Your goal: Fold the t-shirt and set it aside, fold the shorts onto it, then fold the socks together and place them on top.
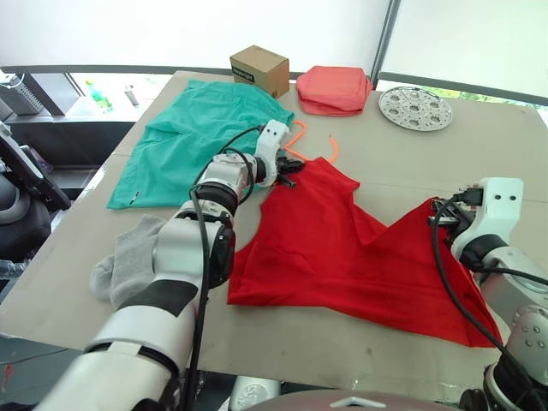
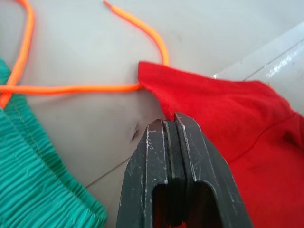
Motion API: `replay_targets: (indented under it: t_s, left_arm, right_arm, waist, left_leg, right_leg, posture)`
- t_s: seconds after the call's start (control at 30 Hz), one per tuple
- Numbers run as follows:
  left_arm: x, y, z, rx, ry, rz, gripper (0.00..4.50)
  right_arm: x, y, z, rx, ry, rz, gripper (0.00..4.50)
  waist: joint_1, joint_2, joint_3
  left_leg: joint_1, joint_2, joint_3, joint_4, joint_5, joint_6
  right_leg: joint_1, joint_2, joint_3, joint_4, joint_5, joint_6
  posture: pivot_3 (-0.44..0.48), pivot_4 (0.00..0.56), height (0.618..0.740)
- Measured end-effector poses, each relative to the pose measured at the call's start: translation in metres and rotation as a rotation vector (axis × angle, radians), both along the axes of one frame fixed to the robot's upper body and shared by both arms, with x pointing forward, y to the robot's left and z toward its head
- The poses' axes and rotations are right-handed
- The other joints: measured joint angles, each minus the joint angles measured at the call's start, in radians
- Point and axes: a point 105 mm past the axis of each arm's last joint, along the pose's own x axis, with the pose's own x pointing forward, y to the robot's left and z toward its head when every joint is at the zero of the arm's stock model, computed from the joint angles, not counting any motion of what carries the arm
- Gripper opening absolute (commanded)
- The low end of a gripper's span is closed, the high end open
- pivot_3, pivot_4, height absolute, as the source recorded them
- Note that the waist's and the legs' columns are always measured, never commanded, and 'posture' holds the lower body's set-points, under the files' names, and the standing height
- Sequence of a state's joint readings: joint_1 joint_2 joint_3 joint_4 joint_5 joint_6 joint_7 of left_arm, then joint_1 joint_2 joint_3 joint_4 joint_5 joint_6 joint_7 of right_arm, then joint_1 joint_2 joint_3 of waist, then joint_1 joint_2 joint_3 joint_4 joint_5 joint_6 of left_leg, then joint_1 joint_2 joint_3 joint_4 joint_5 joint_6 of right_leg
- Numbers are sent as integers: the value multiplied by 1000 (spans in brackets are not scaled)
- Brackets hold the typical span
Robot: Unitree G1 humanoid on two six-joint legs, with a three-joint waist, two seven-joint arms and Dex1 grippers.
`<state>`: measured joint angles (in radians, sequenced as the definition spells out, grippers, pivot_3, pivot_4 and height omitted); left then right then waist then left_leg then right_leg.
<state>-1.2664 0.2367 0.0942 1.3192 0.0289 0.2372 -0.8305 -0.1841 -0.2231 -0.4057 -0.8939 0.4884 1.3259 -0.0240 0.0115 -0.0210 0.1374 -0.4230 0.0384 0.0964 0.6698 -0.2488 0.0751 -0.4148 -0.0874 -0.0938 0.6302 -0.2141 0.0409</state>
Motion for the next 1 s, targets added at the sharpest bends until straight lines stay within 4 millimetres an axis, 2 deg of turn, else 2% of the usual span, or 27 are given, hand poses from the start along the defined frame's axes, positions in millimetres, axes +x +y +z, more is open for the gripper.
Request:
replay_targets:
  t_s: [0.23,0.4,0.57,0.67,0.77,0.87,0.93,1.0]
  left_arm:
    - [2,-15,11,-24,-32,-12,65]
    - [9,-19,12,1,-73,67,65]
    - [13,-24,31,-41,-109,77,65]
    - [8,-27,41,-89,-103,-2,65]
    - [-2,-21,50,-133,-78,-126,65]
    - [-18,-1,65,-151,-113,-291,65]
    - [-24,6,63,-123,-134,-335,65]
    - [-32,18,50,-82,-140,-374,65]
  right_arm:
    - [-2,-2,1,-5,-9,-20,0]
    - [-2,0,1,-4,-11,-20,0]
    - [-2,-1,2,-10,-14,-27,0]
    - [-5,-1,3,-20,-22,-26,0]
    - [-9,-1,4,-44,-25,3,0]
    - [-15,-2,8,-127,-16,90,0]
    - [-16,-3,10,-136,-17,110,0]
    - [-18,-2,13,-153,-18,156,0]
  waist:
    - [1,0,0]
    - [0,0,0]
    - [0,0,0]
    - [-1,0,0]
    - [-5,1,1]
    - [-16,2,1]
    - [-18,2,1]
    - [-22,5,0]
  left_leg:
    - [0,0,0,0,0,0]
    - [0,0,0,0,0,0]
    - [0,0,0,0,0,0]
    - [0,0,0,0,0,0]
    - [0,0,0,0,0,0]
    - [1,0,0,0,0,0]
    - [1,0,0,0,0,0]
    - [3,0,1,-1,0,0]
  right_leg:
    - [0,0,0,0,0,0]
    - [0,0,0,0,0,0]
    - [0,0,0,0,0,0]
    - [0,0,0,0,0,0]
    - [0,0,0,0,0,0]
    - [0,0,0,0,0,0]
    - [0,0,0,0,0,0]
    - [1,0,2,0,0,0]
  posture:
    - [0,150,740]
    - [0,150,740]
    - [0,150,740]
    - [0,150,740]
    - [0,150,740]
    - [0,150,740]
    - [0,150,740]
    - [0,150,740]
